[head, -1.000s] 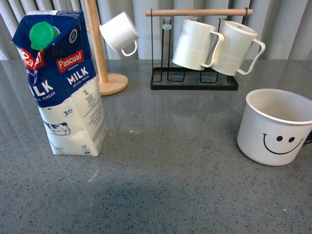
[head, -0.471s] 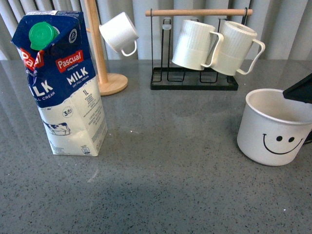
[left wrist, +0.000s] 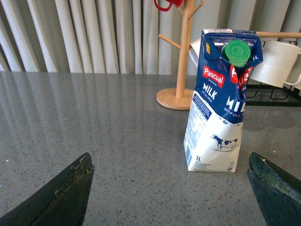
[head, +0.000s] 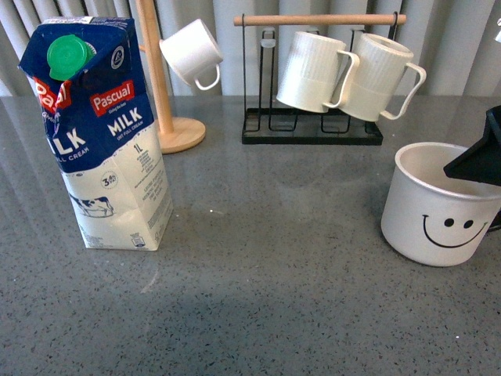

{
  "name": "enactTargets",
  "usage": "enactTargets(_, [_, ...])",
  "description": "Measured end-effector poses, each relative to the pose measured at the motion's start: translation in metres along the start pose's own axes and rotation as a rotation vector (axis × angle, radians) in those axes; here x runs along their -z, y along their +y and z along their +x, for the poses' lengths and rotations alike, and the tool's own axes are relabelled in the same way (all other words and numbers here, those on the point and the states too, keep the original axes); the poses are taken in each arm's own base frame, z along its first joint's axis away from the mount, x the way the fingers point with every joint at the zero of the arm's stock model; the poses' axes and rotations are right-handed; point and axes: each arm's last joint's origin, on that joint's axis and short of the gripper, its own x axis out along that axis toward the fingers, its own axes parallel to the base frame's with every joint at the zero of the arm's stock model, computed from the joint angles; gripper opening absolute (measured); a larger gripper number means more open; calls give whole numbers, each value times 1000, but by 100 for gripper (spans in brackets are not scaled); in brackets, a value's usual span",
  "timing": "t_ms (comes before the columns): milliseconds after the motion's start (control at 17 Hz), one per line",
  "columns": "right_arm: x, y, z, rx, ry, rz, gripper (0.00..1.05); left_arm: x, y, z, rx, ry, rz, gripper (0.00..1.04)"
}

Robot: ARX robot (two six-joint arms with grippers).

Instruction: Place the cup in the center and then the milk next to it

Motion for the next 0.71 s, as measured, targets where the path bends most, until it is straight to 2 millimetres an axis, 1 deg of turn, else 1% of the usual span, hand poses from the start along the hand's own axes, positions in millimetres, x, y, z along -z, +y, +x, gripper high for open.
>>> enactTargets(59, [-1, 0, 0, -6, -3, 0, 97, 0, 0, 0, 0, 0, 0, 98])
enactTargets(118, [-1, 0, 0, -12, -2, 1, 90, 0, 0, 0, 0, 0, 0, 98])
enactTargets(353, [0, 1, 0, -26, 0, 3, 47, 0, 0, 0, 0, 0, 0, 98])
enactTargets(412, [0, 1, 0, -27, 1, 4, 38, 0, 0, 0, 0, 0, 0, 98])
enactTargets(588, [-1, 2, -1, -33, -11, 2, 5, 0, 0, 0, 0, 0, 0, 98])
enactTargets(647, [-2, 3, -4, -40, -17, 1, 2, 0, 0, 0, 0, 0, 0, 98])
enactTargets(706, [-5, 6, -8, -46, -27, -2, 3, 0, 0, 0, 0, 0, 0, 98])
